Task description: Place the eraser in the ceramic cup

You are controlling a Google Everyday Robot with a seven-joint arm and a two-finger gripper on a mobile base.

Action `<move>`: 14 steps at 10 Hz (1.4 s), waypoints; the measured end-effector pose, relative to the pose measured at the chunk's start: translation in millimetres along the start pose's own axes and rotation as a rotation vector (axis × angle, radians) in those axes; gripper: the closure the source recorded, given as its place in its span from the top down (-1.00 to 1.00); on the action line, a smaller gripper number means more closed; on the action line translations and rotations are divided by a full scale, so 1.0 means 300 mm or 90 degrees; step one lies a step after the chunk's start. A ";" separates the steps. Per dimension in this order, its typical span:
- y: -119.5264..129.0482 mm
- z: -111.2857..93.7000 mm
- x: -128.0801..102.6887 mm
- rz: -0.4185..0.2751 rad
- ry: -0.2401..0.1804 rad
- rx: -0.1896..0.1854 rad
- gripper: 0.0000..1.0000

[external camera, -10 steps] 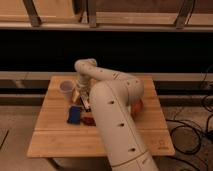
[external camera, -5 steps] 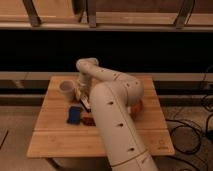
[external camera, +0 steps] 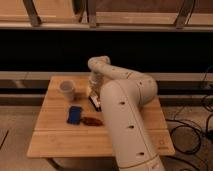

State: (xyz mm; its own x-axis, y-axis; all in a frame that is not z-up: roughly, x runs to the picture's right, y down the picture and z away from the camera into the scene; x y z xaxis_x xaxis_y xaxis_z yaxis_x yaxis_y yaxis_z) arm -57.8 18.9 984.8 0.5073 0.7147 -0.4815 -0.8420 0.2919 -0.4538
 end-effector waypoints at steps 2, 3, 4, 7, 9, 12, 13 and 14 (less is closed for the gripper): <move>-0.095 -0.120 -0.020 0.031 -0.039 0.060 -0.78; -0.118 -0.189 -0.053 0.029 -0.069 0.089 -0.78; -0.114 -0.231 -0.087 0.016 -0.093 0.102 -0.78; 0.044 -0.409 -0.293 -0.123 -0.225 0.115 -0.78; 0.192 -0.530 -0.416 -0.237 -0.299 0.121 -0.78; 0.365 -0.677 -0.526 -0.374 -0.365 0.141 -0.78; 0.451 -0.723 -0.559 -0.424 -0.389 0.141 -0.78; 0.519 -0.753 -0.575 -0.456 -0.409 0.131 -0.78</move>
State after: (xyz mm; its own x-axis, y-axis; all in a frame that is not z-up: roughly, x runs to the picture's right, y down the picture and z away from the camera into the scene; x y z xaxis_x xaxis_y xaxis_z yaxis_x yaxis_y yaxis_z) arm -234.9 -202.5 828.0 0.7648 0.5174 0.3838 -0.4209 0.8524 -0.3103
